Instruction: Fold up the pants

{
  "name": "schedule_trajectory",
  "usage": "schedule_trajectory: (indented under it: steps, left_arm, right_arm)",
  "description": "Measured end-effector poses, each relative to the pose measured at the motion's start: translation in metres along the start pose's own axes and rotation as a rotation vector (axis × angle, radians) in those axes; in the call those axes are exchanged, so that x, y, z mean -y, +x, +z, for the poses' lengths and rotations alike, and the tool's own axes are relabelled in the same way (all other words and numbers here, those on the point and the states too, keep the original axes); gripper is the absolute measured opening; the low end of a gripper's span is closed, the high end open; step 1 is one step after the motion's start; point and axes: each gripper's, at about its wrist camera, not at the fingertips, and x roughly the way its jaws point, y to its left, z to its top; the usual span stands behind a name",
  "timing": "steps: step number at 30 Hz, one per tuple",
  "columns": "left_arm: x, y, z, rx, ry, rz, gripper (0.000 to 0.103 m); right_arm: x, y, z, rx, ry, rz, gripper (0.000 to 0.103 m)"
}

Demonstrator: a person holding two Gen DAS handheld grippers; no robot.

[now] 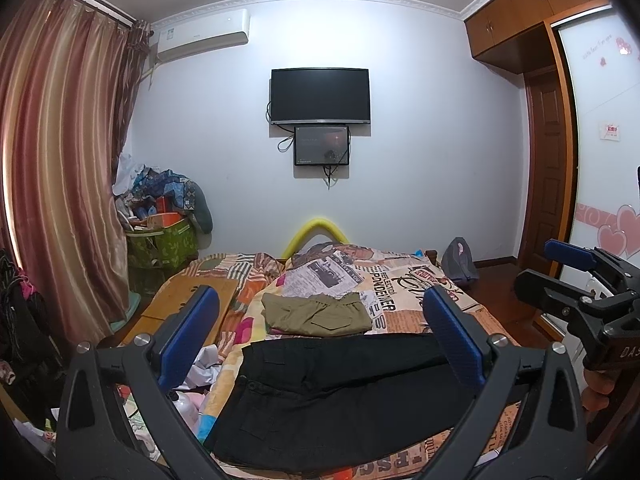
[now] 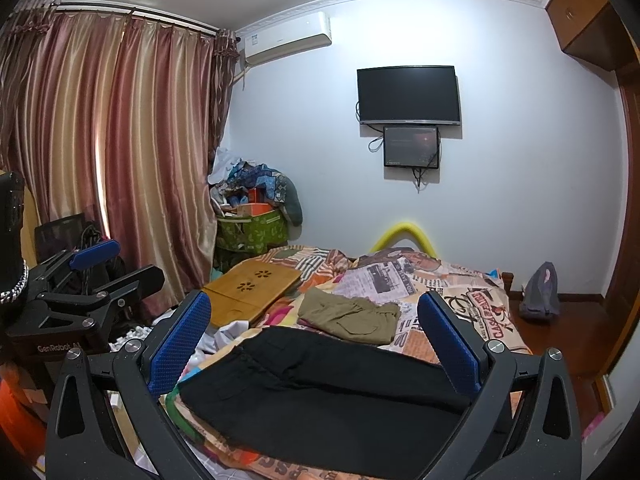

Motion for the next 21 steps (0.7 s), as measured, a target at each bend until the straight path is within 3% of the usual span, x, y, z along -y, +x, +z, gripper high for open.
schedule_trajectory:
  steps: [21]
  left_arm:
    - [-0.0017, 0.0044, 0.0008, -0.015, -0.005, -0.008, 0.103]
  right_arm:
    - [0.0043, 0.0024, 0.0007, -0.006, 0.007, -0.005, 0.103]
